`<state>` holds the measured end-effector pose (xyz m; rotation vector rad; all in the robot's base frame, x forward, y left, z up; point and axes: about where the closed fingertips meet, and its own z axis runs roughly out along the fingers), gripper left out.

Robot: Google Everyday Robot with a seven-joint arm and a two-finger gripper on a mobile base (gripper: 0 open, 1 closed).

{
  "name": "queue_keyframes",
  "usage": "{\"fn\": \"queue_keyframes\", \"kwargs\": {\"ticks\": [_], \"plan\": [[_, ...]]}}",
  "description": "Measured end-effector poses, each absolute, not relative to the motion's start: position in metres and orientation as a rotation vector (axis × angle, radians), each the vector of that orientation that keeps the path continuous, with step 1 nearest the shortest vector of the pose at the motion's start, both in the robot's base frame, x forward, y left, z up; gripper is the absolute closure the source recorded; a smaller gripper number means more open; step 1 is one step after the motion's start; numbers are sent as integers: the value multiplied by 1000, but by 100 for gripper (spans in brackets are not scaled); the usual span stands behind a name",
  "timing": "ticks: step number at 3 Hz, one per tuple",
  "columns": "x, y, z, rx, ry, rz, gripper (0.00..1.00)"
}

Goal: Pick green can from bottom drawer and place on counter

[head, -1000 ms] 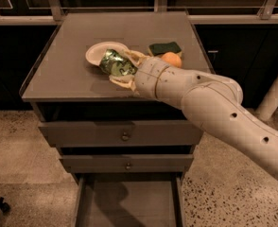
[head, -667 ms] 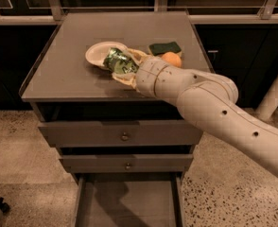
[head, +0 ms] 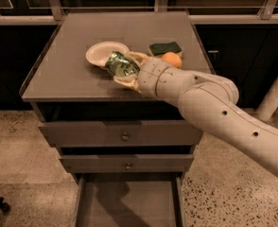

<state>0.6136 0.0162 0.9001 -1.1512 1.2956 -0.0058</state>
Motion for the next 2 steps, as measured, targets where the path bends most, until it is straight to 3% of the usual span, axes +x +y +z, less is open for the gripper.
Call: {"fn": "queue_keyframes", "kwargs": {"ticks": [1, 2], "plan": [[614, 16, 900, -1151, 1296, -6, 13], [614, 16, 900, -1151, 1296, -6, 0]]}}
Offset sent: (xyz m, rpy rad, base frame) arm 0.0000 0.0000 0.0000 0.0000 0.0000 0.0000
